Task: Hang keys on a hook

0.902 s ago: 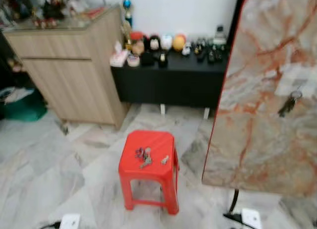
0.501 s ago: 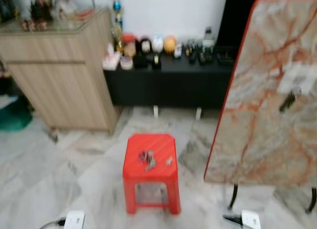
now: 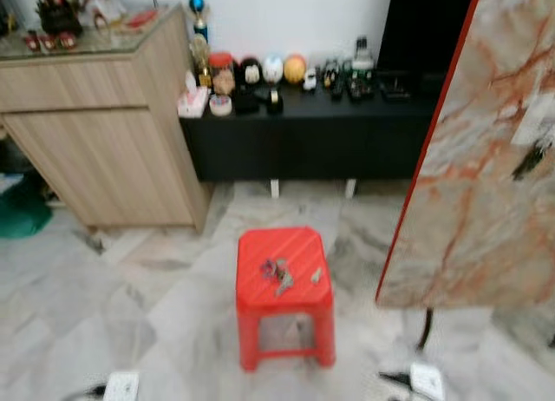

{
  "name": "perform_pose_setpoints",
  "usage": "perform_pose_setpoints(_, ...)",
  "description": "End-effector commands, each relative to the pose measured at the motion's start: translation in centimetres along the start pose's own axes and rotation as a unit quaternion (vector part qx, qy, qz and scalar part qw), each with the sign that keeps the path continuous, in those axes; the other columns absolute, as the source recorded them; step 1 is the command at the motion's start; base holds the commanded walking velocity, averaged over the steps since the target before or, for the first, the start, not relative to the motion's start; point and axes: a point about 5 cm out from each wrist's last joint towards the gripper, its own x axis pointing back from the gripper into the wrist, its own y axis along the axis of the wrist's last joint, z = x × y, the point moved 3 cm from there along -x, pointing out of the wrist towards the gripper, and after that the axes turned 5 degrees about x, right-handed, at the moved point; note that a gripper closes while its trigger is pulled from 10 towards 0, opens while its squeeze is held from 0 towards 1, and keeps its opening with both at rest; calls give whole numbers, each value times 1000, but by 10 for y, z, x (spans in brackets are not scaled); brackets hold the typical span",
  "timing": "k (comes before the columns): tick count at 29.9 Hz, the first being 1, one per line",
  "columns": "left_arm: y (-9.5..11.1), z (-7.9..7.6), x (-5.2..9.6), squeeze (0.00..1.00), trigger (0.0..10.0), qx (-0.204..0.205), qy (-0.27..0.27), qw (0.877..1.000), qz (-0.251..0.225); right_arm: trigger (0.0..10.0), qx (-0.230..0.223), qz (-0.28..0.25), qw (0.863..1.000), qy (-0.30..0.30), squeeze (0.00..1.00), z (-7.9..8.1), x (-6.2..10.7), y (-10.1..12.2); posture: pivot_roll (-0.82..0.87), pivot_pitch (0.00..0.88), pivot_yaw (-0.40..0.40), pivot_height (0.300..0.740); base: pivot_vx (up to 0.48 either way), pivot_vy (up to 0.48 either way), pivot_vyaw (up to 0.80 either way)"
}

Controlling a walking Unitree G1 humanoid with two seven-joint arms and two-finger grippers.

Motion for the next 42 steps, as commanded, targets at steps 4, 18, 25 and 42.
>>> perform_pose_setpoints(4,-3,8,2,0,10000,1,8,1000,7,10000,1,-11,1000,-1,0,-12,1,7,29,0,40,740,0,359,0)
perform_pose_setpoints(18,-6,-24,-2,0,10000,-7,-9,1000,6,10000,9,-11,1000,23,0,35,-2,6,32,0,39,740,0,200,0)
perform_pose_setpoints(25,-5,-31,-2,0,10000,-4,-18,1000,3,10000,17,-12,999,26,0,37,-2,9,33,0,36,740,0,0,0)
perform_pose_setpoints(42,-6,-10,0,0,10000,-4,-9,1000,5,10000,20,-15,999,29,0,34,-2,11,29,0,39,740,0,0,0)
